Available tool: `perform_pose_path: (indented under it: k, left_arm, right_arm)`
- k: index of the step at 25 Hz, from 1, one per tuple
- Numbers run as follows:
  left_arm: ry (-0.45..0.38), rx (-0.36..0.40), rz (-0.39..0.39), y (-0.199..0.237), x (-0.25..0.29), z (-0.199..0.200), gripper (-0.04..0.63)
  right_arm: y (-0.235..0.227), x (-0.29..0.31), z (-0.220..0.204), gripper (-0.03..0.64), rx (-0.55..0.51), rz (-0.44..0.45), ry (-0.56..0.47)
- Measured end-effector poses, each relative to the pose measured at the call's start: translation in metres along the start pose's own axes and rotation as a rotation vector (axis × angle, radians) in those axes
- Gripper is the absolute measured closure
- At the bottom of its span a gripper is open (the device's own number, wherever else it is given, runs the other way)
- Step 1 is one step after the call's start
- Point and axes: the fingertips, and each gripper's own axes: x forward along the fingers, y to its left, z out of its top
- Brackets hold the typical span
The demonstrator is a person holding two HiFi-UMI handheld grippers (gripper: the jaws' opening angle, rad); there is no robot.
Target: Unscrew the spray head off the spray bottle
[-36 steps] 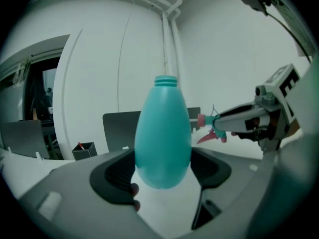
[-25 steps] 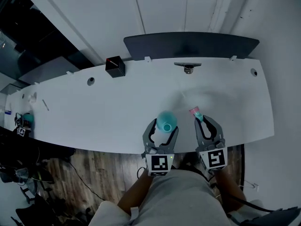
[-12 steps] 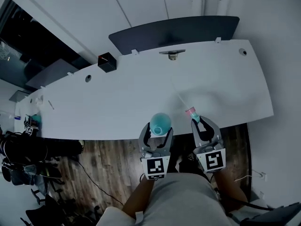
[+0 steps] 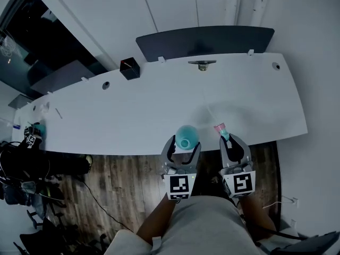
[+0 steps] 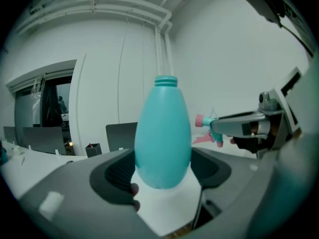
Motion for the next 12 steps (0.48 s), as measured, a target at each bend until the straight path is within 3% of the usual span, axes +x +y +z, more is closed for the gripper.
perform_pose_path:
  k: [12]
  left_arm:
    - [-0.029, -0.018, 0.013, 0.011, -0.013, 0.002, 0.252]
  right_arm:
    - [0.020, 0.000, 0.020, 0.543, -0.057, 0.016, -0.059]
